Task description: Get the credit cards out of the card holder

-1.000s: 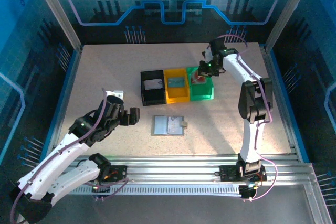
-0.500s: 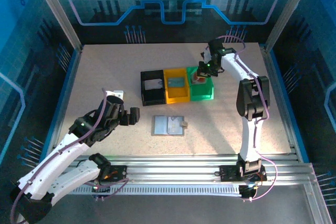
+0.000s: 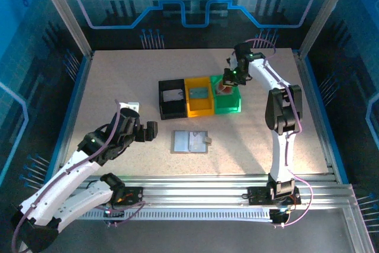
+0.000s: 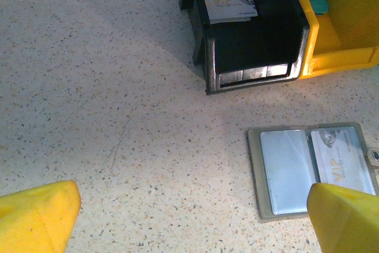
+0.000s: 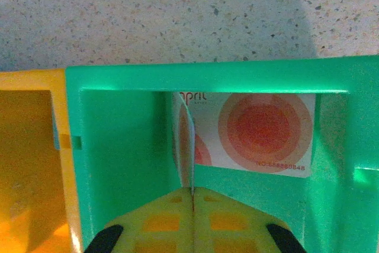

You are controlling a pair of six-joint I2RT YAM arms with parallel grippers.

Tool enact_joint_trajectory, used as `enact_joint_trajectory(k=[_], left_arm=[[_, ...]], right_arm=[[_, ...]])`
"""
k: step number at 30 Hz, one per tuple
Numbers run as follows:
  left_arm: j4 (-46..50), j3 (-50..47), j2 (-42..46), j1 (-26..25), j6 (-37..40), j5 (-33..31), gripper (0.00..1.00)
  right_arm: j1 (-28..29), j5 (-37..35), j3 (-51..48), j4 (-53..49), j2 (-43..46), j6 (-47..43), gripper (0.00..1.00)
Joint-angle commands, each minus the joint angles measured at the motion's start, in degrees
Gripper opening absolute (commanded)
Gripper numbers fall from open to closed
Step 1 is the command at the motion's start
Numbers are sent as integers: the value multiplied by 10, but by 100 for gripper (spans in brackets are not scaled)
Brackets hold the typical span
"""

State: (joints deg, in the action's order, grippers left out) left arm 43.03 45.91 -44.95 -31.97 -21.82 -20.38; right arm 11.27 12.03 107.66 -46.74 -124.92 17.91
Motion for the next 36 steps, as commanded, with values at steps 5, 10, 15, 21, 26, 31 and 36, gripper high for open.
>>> enact_joint_trajectory(k=[5,10,15,21,26,31,36], left_arm=[[-9,-2,-1,6,14,-10,99],[-9,-3,-2,6,14,-10,99],[-9,-2,-5,6,14,-8,99],[-8,-2,-4,6,14,-9,99],[-8,-2,-5,6,14,-9,99],[-8,-2,-8,7,13,-4,99],[7,15,-37,6,-3,38,99]], right_arm=[[-1,-25,20,-13,-17,-7,0],[2,-52,26,-23,-19,-11,8],[4,-66,30,-24,-17,-10,11],[8,-87,44,-29,-14,-9,19],[11,-90,63,-42,-6,-9,21],[38,-79,50,-39,55,-7,25],[89,-53,-84,27,178,14,29]])
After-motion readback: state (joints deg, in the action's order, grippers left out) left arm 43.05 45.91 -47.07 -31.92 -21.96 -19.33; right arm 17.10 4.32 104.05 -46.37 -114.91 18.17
